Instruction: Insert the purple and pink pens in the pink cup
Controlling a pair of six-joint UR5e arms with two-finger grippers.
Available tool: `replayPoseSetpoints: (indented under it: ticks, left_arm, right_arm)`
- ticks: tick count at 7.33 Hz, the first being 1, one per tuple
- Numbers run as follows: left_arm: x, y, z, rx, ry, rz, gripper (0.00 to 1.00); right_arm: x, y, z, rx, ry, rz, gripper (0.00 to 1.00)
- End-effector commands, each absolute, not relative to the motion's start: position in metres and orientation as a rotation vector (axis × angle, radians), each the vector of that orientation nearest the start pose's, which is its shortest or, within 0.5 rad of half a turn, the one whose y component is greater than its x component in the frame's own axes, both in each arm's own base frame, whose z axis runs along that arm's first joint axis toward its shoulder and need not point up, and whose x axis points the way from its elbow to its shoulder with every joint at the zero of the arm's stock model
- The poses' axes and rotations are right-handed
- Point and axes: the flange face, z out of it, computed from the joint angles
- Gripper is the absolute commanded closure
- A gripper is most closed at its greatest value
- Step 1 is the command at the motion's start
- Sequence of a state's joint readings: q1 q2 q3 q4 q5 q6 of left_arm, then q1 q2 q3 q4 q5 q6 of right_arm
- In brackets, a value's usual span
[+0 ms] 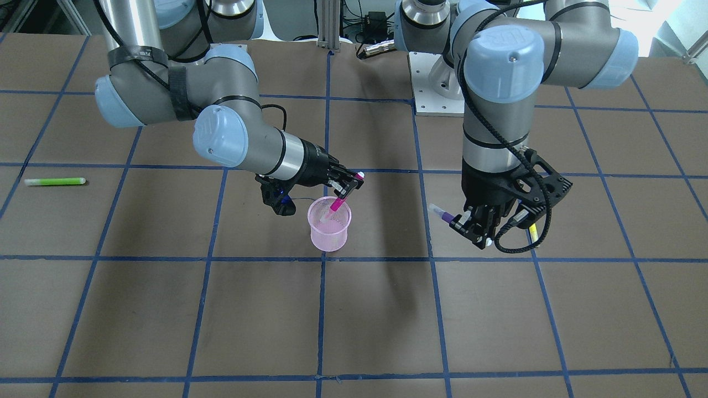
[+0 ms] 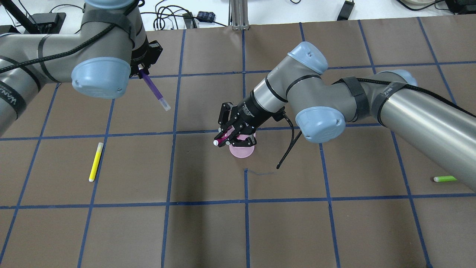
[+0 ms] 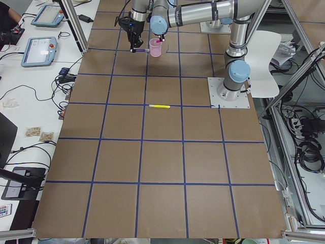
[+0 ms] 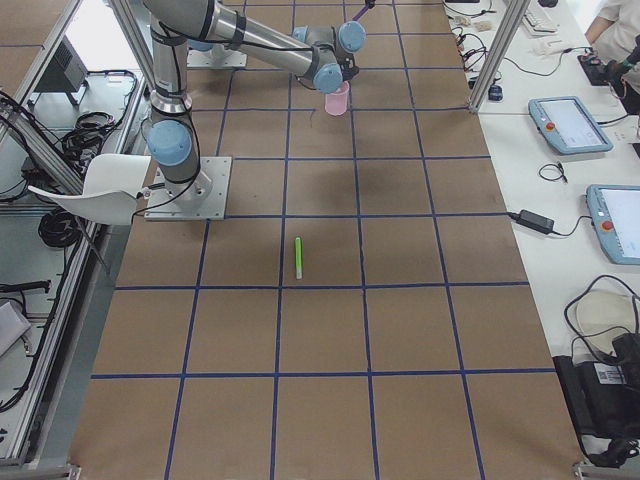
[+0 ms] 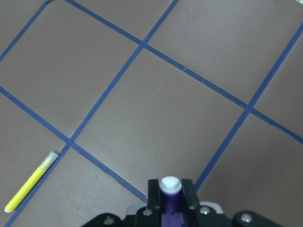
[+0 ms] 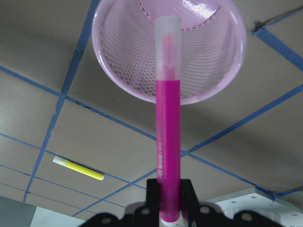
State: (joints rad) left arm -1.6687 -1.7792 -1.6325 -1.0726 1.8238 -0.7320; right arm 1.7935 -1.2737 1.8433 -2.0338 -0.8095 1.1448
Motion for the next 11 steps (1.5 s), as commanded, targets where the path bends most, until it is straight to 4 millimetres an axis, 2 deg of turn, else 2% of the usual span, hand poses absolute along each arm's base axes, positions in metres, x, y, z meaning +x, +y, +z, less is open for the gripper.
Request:
replayPoseSetpoints:
  ticks: [1, 2, 3, 4, 5, 6, 7, 8, 9, 10, 11]
  left_arm:
    - [-0.192, -0.562, 0.404, -1.016, 2.808, -0.487, 1.00]
    - [-0.203, -0.560, 0.404, -1.050, 2.807, -0.502, 1.00]
    - [-0.217, -0.556, 0.400, -1.069, 2.807, -0.498, 1.00]
    - [-0.241, -0.548, 0.396, -1.104, 2.807, -0.499, 1.00]
    - [-0.266, -0.540, 0.394, -1.124, 2.819, -0.535, 1.00]
    - [-0.278, -0.530, 0.383, -1.104, 2.805, -0.555, 1.00]
    - [-0.290, -0.520, 0.372, -1.074, 2.791, -0.641, 1.00]
    - [-0.311, -0.509, 0.367, -1.070, 2.806, -0.737, 1.00]
    - [-0.327, -0.499, 0.356, -1.069, 2.779, -0.764, 1.00]
    - [-0.342, -0.492, 0.345, -1.049, 2.763, -0.768, 1.00]
    - [-0.352, -0.489, 0.331, -1.020, 2.747, -0.763, 1.00]
  right_arm:
    - [0.300, -0.500, 0.274, 1.198, 2.217, 0.715, 0.39]
    - [0.291, -0.505, 0.276, 1.212, 2.204, 0.702, 0.38]
    - [0.284, -0.516, 0.284, 1.203, 2.250, 0.588, 0.30]
    - [0.267, -0.535, 0.296, 1.196, 2.386, 0.392, 0.15]
    - [0.244, -0.553, 0.314, 1.131, 2.442, 0.281, 0.03]
    - [0.210, -0.564, 0.323, 1.080, 2.543, 0.195, 0.00]
    - [0.179, -0.563, 0.342, 0.916, 2.695, 0.112, 0.00]
    - [0.146, -0.561, 0.367, 0.819, 2.809, 0.074, 0.00]
    - [0.122, -0.559, 0.397, 0.732, 2.877, 0.062, 0.00]
    - [0.107, -0.554, 0.427, 0.611, 2.982, 0.011, 0.00]
    - [0.102, -0.544, 0.462, 0.468, 3.086, -0.112, 0.00]
